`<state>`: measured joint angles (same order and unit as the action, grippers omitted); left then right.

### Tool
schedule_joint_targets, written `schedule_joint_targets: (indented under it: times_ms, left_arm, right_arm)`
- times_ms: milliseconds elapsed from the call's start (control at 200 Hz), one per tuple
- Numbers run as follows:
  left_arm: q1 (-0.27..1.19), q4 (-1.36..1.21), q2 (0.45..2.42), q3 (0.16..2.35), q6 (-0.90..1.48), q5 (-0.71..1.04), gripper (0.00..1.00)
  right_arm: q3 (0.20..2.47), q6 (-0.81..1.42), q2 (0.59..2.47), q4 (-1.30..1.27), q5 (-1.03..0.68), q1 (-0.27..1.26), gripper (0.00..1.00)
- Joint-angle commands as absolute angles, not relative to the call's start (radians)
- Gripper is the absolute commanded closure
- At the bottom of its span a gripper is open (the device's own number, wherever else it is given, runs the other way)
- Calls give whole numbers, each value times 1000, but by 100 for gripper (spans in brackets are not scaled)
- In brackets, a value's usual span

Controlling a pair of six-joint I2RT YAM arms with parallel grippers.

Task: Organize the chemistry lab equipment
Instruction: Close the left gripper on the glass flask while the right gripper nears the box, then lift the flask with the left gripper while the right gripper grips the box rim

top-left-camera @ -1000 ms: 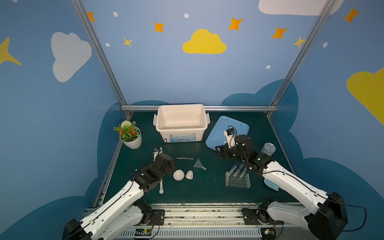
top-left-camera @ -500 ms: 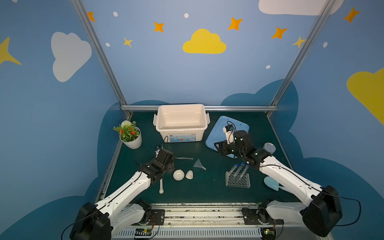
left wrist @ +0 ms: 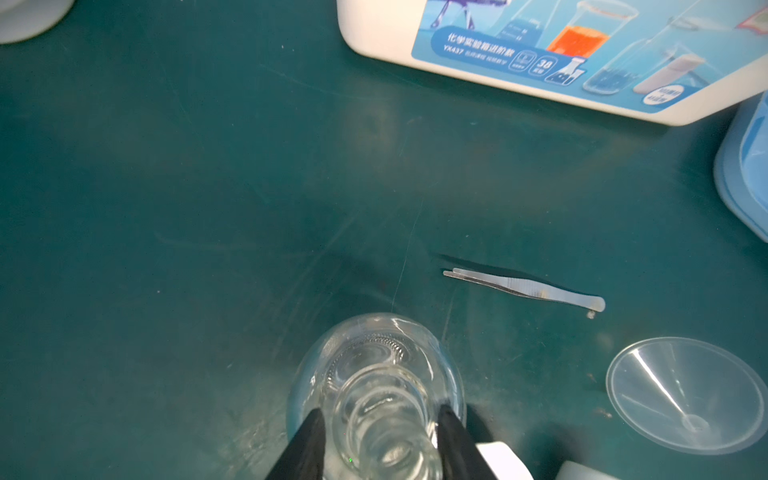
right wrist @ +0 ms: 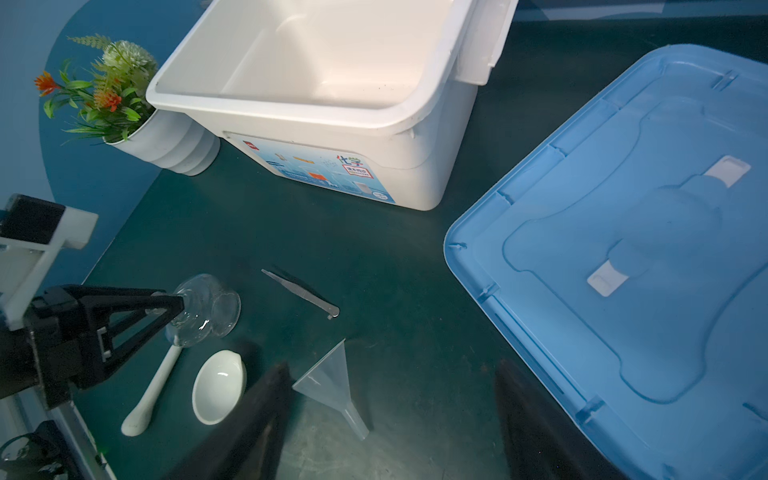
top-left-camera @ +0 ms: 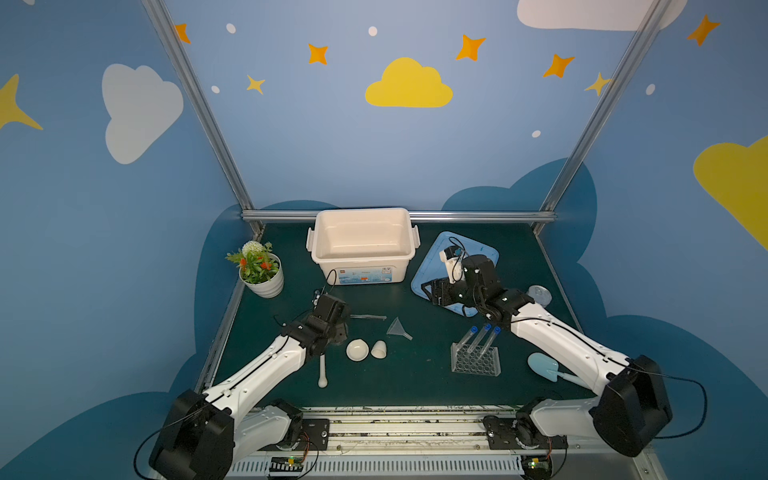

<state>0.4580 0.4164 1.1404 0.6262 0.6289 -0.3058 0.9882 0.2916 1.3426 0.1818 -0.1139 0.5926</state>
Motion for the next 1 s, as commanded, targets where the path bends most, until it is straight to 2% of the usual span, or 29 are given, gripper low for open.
schedule_joint_targets:
  times_ms: [0,330,451,611,656,996]
  left_arm:
    - [448,417,1160,660,615,-295,62]
    - [438,417,1208,708,572,-282,75]
    - [436,437,1227,726,564,-280,84]
    - [433,453,1224,733,563,-285,91]
    - [433,453,1221,739,560,-288,97]
    - [431,512,1230,815,523,-303,97]
  right_arm:
    - [1034,308,1358,150,-153,576,21]
    - [1118,339,1451,186,-202,541,20]
    - [1154,343,1483,210,-215,533,20]
    - [1172,342,1509,215,-233,526,20]
    - [1176,337,1518,211,-231,522,20]
    - [1343,354,1653,277,-293,490,20]
